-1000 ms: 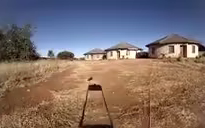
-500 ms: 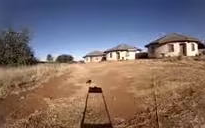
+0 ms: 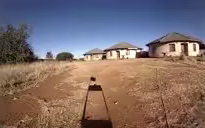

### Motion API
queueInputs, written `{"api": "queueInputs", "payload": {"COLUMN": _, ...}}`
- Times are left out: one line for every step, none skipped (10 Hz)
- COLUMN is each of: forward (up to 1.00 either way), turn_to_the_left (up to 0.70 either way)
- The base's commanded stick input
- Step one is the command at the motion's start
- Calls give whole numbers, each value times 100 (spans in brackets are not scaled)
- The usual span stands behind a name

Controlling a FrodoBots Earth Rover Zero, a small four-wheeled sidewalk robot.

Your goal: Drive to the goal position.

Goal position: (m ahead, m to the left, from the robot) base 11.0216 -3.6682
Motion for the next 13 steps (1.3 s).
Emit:
{"api": "queueInputs", "payload": {"forward": 50, "turn_to_the_left": 0}}
{"api": "queueInputs", "payload": {"forward": 50, "turn_to_the_left": 0}}
{"api": "queueInputs", "payload": {"forward": 50, "turn_to_the_left": 0}}
{"api": "queueInputs", "payload": {"forward": 50, "turn_to_the_left": 0}}
{"api": "queueInputs", "payload": {"forward": 50, "turn_to_the_left": 0}}
{"api": "queueInputs", "payload": {"forward": 50, "turn_to_the_left": 0}}
{"api": "queueInputs", "payload": {"forward": 50, "turn_to_the_left": 0}}
{"api": "queueInputs", "payload": {"forward": 50, "turn_to_the_left": 0}}
{"api": "queueInputs", "payload": {"forward": 50, "turn_to_the_left": 0}}
{"api": "queueInputs", "payload": {"forward": 50, "turn_to_the_left": 0}}
{"api": "queueInputs", "payload": {"forward": 50, "turn_to_the_left": 0}}
{"api": "queueInputs", "payload": {"forward": 50, "turn_to_the_left": 0}}
{"api": "queueInputs", "payload": {"forward": 50, "turn_to_the_left": 0}}
